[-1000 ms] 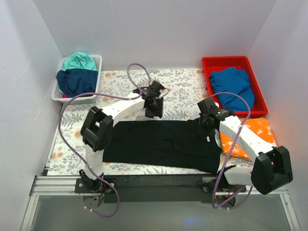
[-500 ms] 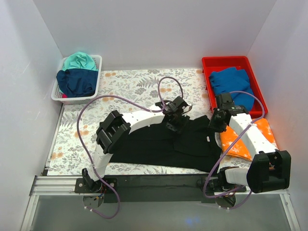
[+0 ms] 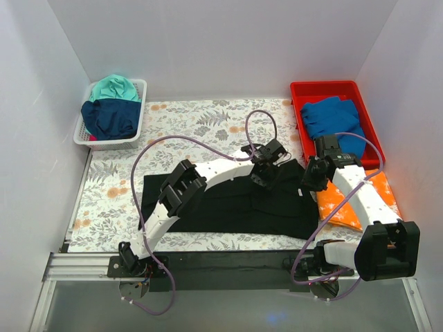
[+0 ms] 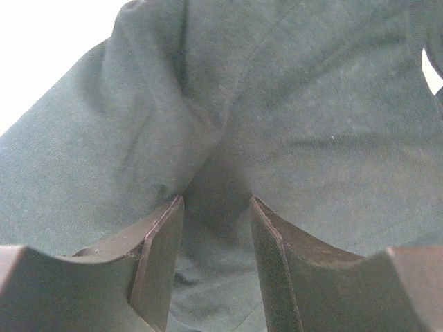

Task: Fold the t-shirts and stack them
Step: Fold the tshirt

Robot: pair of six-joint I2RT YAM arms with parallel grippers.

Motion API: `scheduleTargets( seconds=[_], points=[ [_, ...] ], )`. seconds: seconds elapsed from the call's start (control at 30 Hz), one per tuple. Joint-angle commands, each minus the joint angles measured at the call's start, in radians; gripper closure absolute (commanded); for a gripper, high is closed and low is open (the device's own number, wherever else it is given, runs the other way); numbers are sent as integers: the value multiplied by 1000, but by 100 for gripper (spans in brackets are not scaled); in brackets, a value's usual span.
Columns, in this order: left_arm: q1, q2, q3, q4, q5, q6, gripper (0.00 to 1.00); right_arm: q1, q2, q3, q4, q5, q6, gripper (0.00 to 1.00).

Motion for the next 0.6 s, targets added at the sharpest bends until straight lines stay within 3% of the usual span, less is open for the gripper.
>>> scheduleTargets(
  seconds=[0.0, 0.27, 0.4, 0.57],
  points=[
    [114, 176, 60, -169, -226, -108, 57, -8, -21, 7, 0, -31, -15, 67],
    [495, 250, 233, -260, -184, -348, 56, -8, -18, 56, -3, -12, -24, 67],
    [586, 336, 421, -215, -116, -362, 55, -6, 3, 96, -3, -19, -41, 68],
    [609, 279, 416, 130, 32, -264, 52, -6, 49, 148, -6, -58, -76, 68]
  ],
)
